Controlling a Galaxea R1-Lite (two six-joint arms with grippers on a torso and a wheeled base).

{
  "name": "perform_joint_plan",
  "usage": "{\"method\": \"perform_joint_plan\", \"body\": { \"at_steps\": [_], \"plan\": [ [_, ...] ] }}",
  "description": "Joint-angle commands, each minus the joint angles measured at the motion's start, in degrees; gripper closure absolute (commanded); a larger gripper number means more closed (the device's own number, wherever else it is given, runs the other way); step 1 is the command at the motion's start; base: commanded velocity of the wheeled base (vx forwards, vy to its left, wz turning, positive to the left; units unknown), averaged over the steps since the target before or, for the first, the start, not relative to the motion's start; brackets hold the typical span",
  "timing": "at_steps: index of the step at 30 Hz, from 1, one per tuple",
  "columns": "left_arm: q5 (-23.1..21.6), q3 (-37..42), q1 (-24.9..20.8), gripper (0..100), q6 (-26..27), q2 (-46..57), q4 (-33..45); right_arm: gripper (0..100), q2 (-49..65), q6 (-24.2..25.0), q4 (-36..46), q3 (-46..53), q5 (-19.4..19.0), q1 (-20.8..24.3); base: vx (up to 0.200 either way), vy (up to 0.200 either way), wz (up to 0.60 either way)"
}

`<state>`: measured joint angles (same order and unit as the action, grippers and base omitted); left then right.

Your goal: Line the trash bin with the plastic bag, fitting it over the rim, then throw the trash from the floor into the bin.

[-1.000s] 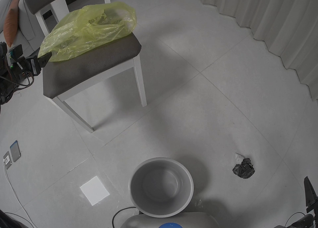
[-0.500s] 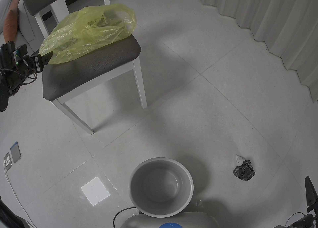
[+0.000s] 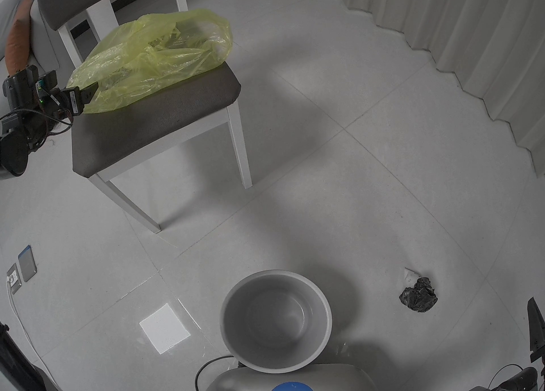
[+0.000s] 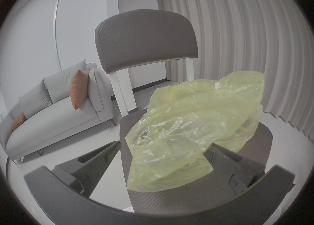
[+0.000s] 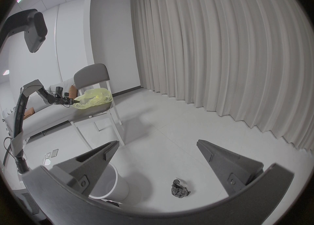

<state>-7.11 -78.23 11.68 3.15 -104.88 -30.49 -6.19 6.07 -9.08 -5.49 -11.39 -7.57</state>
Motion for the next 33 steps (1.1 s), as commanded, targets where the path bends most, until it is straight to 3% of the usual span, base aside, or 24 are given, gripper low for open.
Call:
{"method": "perform_joint_plan", "body": {
  "at_steps": [1, 8, 9, 15, 23, 24, 26, 27, 32, 33],
  "plan": [
    [-0.01, -1.31, 0.27, 0, -0.16, -2.00, -0.19, 0, -0.05, -0.01, 0.03, -0.23, -0.04, -0.34, 0.000, 0.000, 0.00],
    [-0.45, -4.74, 1.68, 0, -0.16, -4.81, -0.62, 0, -0.05, -0.01, 0.21, -1.55, -0.13, -0.43, 0.000, 0.000, 0.00],
    [-0.63, -5.09, 1.68, 100, -0.16, -5.25, -0.62, 0, -0.05, -0.09, 0.29, -1.90, -0.13, -0.43, 0.000, 0.000, 0.00],
    [-0.80, -7.29, 1.77, 100, -1.74, -6.66, -0.54, 0, -0.57, -0.18, 0.64, -4.01, -0.22, -1.13, 0.000, 0.000, 0.00],
    [-3.44, -6.06, 1.77, 100, -4.73, -4.46, -0.80, 0, -11.12, 0.43, 0.56, -11.65, -0.66, -0.43, 0.000, 0.000, 0.00],
    [-6.78, -0.87, 1.24, 100, -5.34, 2.13, -1.50, 0, -20.09, -0.36, 0.47, -19.39, -0.74, 1.24, 0.000, 0.000, 0.00],
    [-9.06, 1.23, 0.89, 100, -5.08, 4.94, -1.59, 0, -23.34, -0.89, 0.56, -22.55, -0.83, 2.03, 0.000, 0.000, 0.00],
    [-13.46, 4.93, -0.43, 100, -4.73, 11.01, -1.50, 0, -29.14, -2.47, 0.73, -28.44, -0.92, 4.05, 0.000, 0.000, 0.00],
    [-19.79, 10.90, -4.47, 100, -4.46, 22.52, -0.62, 0, -36.79, -5.81, 1.44, -35.38, -0.92, 7.04, 0.000, 0.000, 0.00],
    [-23.04, 12.66, -7.28, 100, -4.20, 27.36, 0.25, 0, -39.07, -8.88, 3.19, -37.32, -0.92, 7.22, 0.000, 0.000, 0.00]
  ]
}}
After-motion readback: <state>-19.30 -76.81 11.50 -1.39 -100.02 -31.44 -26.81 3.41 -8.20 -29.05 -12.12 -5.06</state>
